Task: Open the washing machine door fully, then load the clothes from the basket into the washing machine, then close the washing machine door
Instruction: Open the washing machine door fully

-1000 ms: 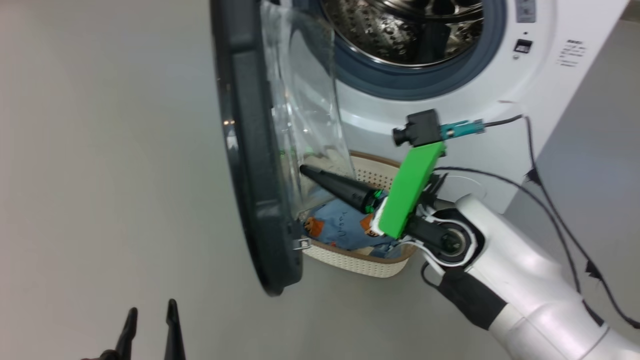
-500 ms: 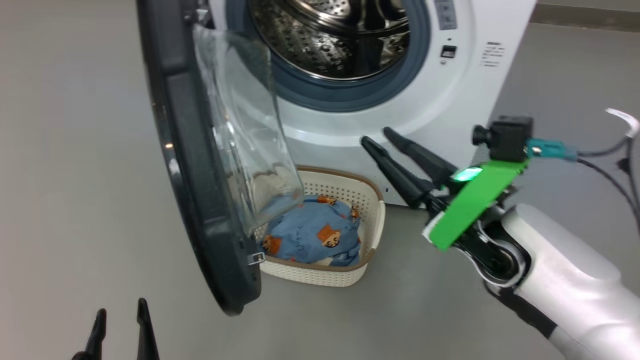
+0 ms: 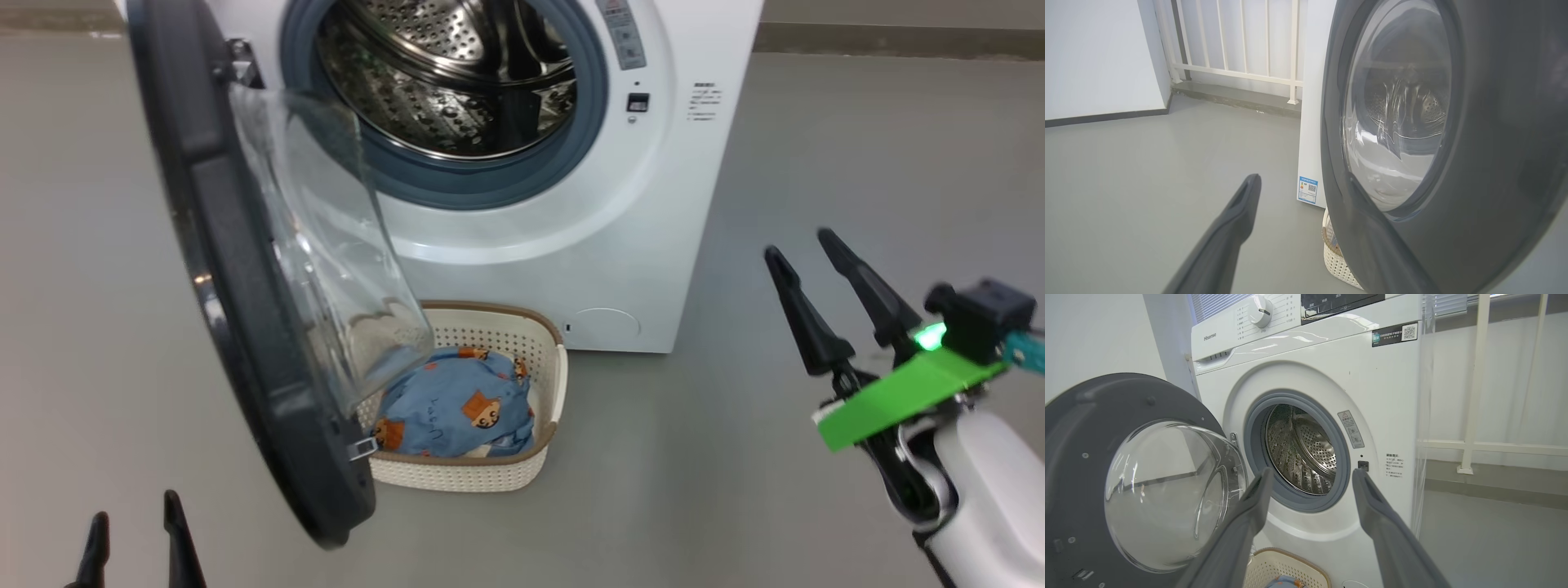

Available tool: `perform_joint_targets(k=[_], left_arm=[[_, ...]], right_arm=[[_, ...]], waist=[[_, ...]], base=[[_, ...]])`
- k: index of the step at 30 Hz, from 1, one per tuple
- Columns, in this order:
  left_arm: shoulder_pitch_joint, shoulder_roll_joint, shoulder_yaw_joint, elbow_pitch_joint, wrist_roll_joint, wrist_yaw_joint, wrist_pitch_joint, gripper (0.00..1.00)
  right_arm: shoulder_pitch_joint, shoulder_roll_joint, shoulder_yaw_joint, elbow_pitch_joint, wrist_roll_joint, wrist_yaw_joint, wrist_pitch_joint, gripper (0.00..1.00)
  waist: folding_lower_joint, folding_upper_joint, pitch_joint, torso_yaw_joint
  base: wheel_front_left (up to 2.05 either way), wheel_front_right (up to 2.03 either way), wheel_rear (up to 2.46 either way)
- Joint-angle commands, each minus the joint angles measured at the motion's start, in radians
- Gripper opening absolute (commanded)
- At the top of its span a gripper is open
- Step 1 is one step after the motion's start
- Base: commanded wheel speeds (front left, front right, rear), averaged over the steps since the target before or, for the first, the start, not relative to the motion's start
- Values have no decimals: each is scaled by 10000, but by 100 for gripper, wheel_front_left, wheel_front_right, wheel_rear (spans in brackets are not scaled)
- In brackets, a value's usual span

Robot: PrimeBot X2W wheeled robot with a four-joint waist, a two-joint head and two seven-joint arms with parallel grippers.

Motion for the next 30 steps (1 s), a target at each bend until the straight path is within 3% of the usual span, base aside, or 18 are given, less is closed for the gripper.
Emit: perform_joint_targets(k=[1, 9, 19, 30], left_arm=[[-263, 127, 426, -295, 165, -67, -65, 100], [-390, 127, 734, -402, 312, -288, -65, 100], [-340, 127, 842, -444, 258, -283, -65, 100], [-225, 127, 720, -432, 168, -199, -65, 100]], right_arm=[[404, 205, -319, -403, -296, 25, -114, 100], [2681, 1606, -3055, -1582, -2255, 25, -115, 100], [4098, 2664, -4387, -1877, -3379, 25, -116, 100], [5024, 3361, -5494, -2033, -5361, 25, -116, 100]], waist=[[0, 0, -58, -269], [0, 0, -37, -675], [0, 0, 20, -936], [0, 0, 21, -958]], base=[[0, 0, 0], [0, 0, 0], [0, 0, 0], [0, 0, 0]])
